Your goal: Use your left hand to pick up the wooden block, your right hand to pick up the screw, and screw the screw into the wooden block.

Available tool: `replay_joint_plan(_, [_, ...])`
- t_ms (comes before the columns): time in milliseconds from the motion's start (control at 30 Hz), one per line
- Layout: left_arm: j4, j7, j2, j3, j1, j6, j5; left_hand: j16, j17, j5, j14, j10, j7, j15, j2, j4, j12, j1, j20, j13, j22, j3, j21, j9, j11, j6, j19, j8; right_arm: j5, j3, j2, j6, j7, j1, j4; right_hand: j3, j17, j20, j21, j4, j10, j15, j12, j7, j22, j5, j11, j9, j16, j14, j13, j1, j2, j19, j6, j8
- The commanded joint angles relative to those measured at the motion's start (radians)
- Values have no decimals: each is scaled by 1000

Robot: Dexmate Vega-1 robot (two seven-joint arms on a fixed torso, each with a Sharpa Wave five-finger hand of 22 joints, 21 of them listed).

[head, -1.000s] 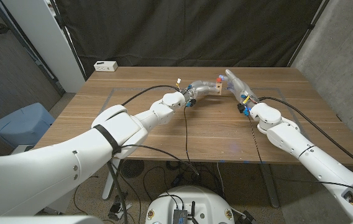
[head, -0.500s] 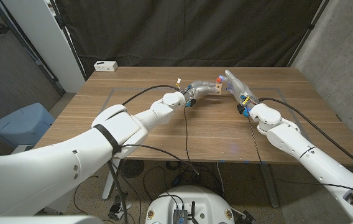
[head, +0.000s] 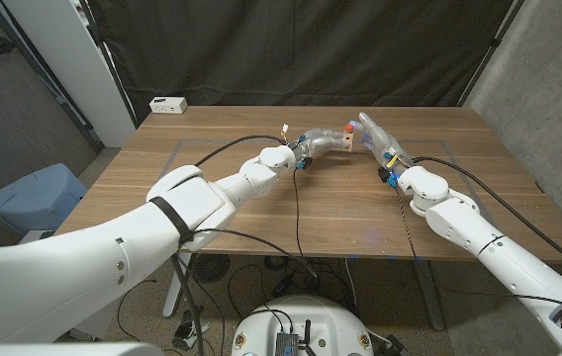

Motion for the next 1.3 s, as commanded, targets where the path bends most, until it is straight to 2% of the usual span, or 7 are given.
replay_joint_plan(33, [1, 5, -4, 3, -2, 16, -4, 1, 1, 9, -3, 10, 1, -31, 29, 32, 4, -17, 4, 4, 2, 38, 9, 2, 0, 10, 2, 4, 3, 7, -11, -12, -12, -16, -23, 0, 2, 0, 2, 7, -78, 3, 10, 1, 4, 5, 2, 1, 6, -163, 0, -6, -1, -5, 6, 8])
replay_joint_plan(1300, [4, 24, -9, 13, -16, 78, -16, 0, 1, 9, -3, 11, 0, -31, 29, 30, 4, -16, 4, 4, 2, 40, 9, 2, -1, 9, 2, 4, -12, 1, -28, -25, -17, -37, -81, 3, -1, -1, 2, 7, -78, 2, 10, -2, 4, 9, 1, 1, 6, -163, 0, -8, 5, -6, 10, 7])
